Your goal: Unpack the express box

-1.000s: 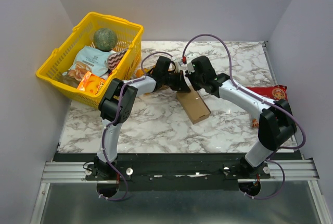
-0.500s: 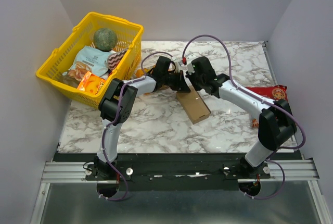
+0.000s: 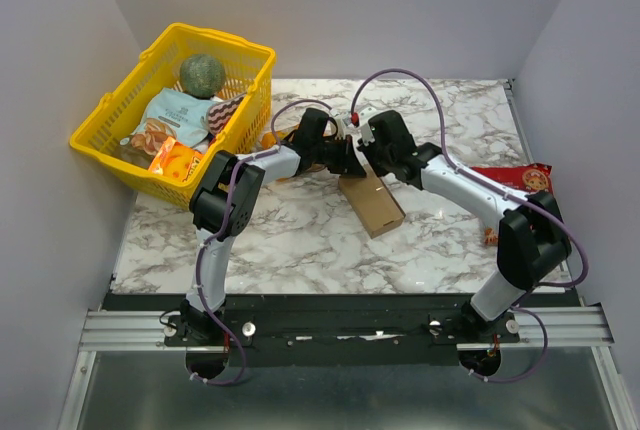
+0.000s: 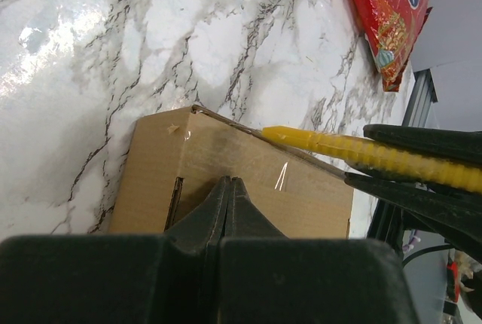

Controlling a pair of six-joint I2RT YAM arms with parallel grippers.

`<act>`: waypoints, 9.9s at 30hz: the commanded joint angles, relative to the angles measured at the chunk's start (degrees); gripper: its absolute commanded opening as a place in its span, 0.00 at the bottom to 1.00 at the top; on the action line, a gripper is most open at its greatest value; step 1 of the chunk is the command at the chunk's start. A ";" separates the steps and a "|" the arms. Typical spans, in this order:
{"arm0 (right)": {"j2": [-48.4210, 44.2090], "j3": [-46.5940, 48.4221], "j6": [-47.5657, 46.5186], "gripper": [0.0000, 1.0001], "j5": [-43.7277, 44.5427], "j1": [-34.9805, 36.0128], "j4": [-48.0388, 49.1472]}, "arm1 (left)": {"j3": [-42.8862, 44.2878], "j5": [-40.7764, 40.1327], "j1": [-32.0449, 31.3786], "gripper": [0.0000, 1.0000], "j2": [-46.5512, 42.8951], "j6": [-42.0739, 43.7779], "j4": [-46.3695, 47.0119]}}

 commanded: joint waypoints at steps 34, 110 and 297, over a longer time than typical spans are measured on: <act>0.57 4.51 -1.88 0.00 -8.73 0.41 -8.47 | -7.75 1.58 2.60 0.00 -13.53 3.28 -0.25; 7.08 9.09 -4.52 0.00 -11.64 1.47 -7.32 | -17.77 3.97 -1.53 0.00 -23.01 36.76 -26.16; 0.57 5.31 -2.40 0.01 -12.51 5.51 -9.87 | -21.37 -16.86 4.27 0.00 -11.07 10.66 4.68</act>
